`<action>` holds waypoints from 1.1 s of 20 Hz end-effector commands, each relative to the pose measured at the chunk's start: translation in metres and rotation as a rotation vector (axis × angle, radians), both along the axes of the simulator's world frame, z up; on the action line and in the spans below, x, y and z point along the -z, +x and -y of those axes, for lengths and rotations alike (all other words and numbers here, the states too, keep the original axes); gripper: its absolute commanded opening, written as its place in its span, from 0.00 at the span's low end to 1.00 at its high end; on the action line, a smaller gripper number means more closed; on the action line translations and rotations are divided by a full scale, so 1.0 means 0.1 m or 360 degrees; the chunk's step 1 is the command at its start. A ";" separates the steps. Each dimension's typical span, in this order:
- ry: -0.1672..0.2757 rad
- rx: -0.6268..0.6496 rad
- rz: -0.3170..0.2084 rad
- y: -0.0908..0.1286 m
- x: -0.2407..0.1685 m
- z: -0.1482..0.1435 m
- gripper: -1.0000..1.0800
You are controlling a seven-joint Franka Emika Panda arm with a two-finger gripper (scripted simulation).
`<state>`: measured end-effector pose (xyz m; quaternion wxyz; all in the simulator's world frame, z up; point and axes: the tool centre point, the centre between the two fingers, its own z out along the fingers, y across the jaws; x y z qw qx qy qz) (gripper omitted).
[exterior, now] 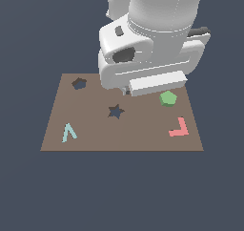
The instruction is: Insert a designated object into the corresponding slot on a board.
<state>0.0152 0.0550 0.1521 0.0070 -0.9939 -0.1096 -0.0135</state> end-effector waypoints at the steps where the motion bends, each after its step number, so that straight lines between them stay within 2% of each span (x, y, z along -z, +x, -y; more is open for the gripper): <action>1: -0.0003 -0.0136 -0.0005 -0.01 0.15 -0.17 0.96; 7: -0.0017 -0.0525 -0.0017 -0.11 0.56 -0.62 0.96; 12: -0.0027 -0.0767 -0.0025 -0.24 0.82 -0.88 0.96; 17: -0.0034 -0.0910 -0.0030 -0.33 0.98 -1.02 0.96; 22: -0.0035 -0.0934 -0.0033 -0.36 1.01 -1.05 0.96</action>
